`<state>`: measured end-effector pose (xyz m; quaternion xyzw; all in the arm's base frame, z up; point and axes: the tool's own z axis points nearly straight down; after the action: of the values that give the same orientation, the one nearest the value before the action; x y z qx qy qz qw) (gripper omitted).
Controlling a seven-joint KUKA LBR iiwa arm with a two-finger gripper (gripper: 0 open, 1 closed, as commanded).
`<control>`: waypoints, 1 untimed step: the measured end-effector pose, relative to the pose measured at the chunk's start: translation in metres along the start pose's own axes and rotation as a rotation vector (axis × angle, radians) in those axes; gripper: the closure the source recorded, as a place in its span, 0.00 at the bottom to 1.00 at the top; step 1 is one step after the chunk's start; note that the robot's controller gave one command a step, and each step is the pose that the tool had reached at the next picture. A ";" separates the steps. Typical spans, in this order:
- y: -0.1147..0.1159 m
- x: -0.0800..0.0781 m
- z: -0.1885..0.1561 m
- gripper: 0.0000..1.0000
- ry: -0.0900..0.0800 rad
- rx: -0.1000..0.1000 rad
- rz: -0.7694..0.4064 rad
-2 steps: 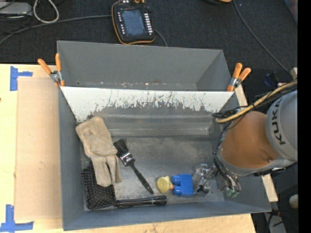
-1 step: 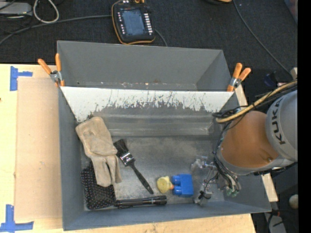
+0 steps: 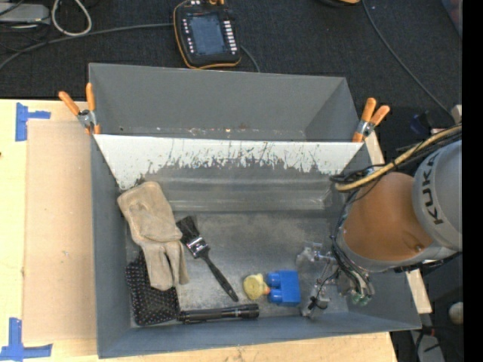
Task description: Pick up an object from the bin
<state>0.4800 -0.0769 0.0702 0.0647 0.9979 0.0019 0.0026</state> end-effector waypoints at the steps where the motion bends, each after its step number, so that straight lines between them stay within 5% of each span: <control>1: 0.026 0.008 -0.001 0.00 -0.010 -0.001 0.013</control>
Offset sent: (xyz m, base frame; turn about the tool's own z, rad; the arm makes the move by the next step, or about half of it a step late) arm 0.0086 0.0306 -0.0002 -0.0095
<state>0.4751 -0.0500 0.0716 0.0712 0.9974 0.0021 0.0077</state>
